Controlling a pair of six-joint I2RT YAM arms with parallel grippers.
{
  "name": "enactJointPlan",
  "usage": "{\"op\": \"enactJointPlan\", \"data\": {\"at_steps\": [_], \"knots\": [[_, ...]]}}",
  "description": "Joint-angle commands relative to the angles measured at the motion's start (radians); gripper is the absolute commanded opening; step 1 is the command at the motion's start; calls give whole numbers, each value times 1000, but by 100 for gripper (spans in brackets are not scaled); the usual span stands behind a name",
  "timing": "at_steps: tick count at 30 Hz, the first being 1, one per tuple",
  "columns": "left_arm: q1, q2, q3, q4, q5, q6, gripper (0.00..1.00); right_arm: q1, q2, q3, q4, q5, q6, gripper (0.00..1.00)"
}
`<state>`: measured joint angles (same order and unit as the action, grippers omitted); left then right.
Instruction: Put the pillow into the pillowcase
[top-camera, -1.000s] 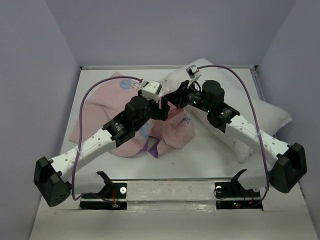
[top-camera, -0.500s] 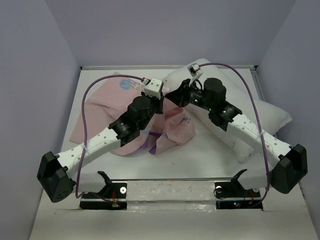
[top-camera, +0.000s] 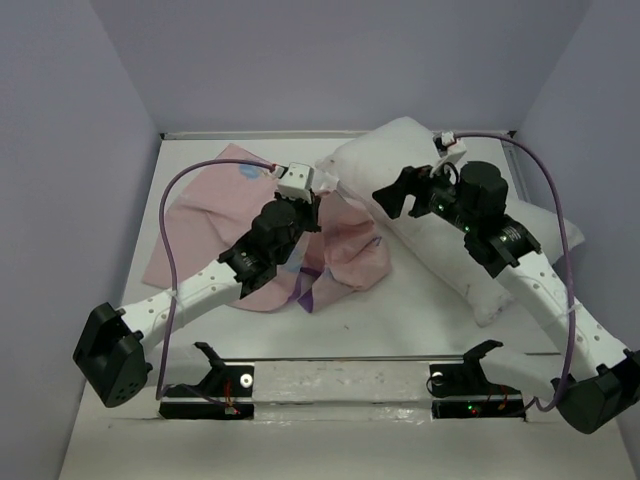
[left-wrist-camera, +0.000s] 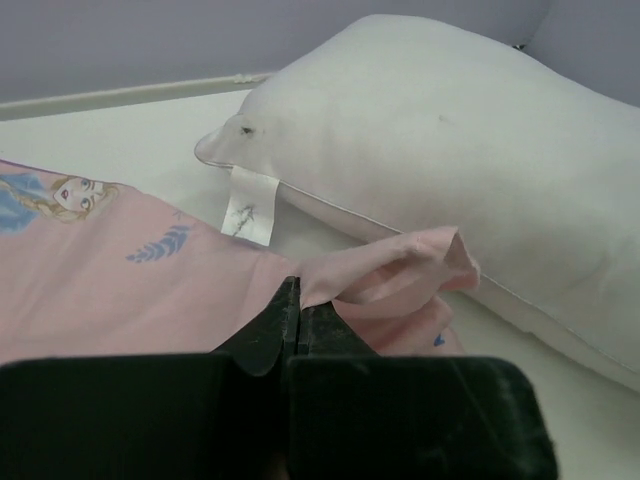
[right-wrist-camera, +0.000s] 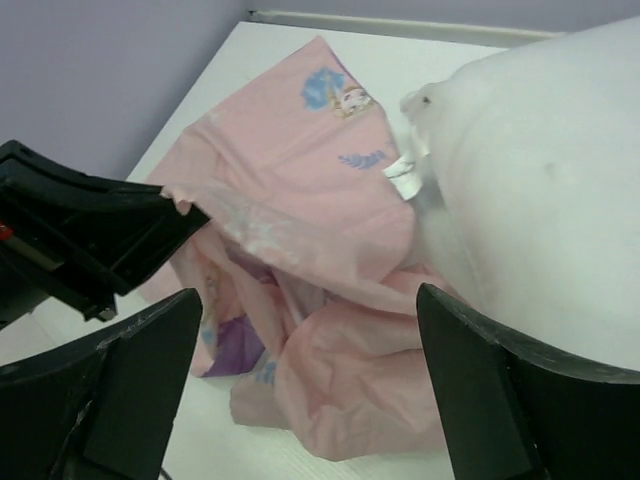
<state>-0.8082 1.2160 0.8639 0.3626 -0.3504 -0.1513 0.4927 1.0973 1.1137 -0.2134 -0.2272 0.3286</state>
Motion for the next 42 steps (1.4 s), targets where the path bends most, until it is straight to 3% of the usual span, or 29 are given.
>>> {"op": "enactJointPlan", "data": {"at_steps": [1,5,8,9,16,18,19,20,21,22,24,25,27,31,34,35,38,39,42], "knots": [[10,-50,-9,99,4,-71,0,-59,36,67,-76,55,-100,94],[26,-79,-32,102,42,-102,0,-68,318,335,-213,317,-274,98],[33,-107,-45,113,71,-131,0,-94,595,687,-330,402,-400,100],[35,-110,-46,117,91,-136,0,-94,734,762,-366,414,-420,100],[44,-108,-36,116,136,-156,0,-141,1289,1381,-759,480,-530,100],[47,-99,-32,118,136,-157,0,-151,1415,1432,-797,419,-545,98],[49,-96,-34,121,142,-160,0,-160,1441,1442,-793,393,-539,88],[56,-89,-32,121,143,-159,0,-160,1458,1440,-773,346,-501,48],[58,-87,-32,121,148,-162,0,-177,1461,1431,-756,321,-470,18],[61,-84,-32,124,151,-163,0,-192,1440,1367,-685,306,-417,0],[69,-76,-32,125,154,-166,0,-192,1356,1239,-562,310,-410,0],[70,-75,-31,128,162,-172,0,-192,1234,1168,-425,330,-396,0],[76,-64,-31,133,162,-175,0,-192,1094,998,-312,374,-402,0],[98,-41,-19,157,183,-188,0,-192,642,775,-169,277,-372,0],[142,-15,-2,173,223,-205,0,-192,416,527,-139,91,-312,0],[155,-12,-2,180,231,-211,0,-192,266,449,-92,36,-269,0],[204,8,7,187,270,-223,0,-192,54,143,47,-211,-235,0],[214,17,12,188,278,-228,0,-192,-73,79,81,-356,-215,0],[241,42,26,193,294,-231,0,-192,-259,-86,183,-604,-165,0]]}}
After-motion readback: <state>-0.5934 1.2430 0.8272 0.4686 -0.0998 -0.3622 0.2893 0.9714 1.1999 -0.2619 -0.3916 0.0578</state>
